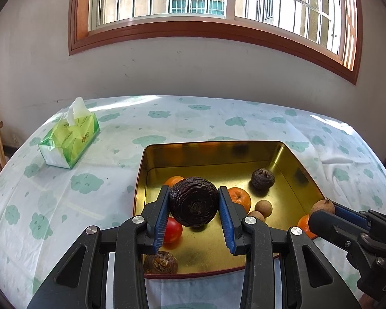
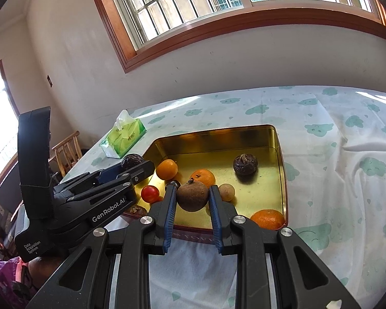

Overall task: Organize fruits
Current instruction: 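Lower the dried fruit and brown fruit toward the tin floor with both grippers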

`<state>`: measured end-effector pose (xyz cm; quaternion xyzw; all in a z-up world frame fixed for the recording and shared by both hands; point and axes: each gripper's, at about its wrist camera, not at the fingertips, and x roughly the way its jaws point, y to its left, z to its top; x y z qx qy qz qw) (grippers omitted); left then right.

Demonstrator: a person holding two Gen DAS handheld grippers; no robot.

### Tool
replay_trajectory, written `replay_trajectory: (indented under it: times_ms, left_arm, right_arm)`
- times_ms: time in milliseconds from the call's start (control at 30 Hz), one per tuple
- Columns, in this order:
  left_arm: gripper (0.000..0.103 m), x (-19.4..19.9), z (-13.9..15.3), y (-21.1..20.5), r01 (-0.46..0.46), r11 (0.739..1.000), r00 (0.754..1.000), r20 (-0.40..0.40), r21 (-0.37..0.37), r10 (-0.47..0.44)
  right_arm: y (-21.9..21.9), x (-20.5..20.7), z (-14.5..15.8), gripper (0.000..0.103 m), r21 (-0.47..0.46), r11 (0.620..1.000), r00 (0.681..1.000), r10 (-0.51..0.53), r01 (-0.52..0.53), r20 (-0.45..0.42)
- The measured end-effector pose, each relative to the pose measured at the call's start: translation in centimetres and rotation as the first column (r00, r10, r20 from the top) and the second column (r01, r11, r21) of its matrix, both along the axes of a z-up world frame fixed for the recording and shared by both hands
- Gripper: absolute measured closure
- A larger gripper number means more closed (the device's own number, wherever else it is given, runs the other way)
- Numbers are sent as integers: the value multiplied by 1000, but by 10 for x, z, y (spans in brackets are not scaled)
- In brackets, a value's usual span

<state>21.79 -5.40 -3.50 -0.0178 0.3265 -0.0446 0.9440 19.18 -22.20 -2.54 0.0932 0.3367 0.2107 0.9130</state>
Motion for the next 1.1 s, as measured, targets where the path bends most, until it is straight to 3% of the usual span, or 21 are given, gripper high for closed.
replay_trajectory:
  times_ms: [1100]
  left_arm:
    - [66,26,-18,-5,0,1000,999,-33,4,0]
  right_arm:
    - [0,22,-16,79,12,1000,1000,-4,4,-29]
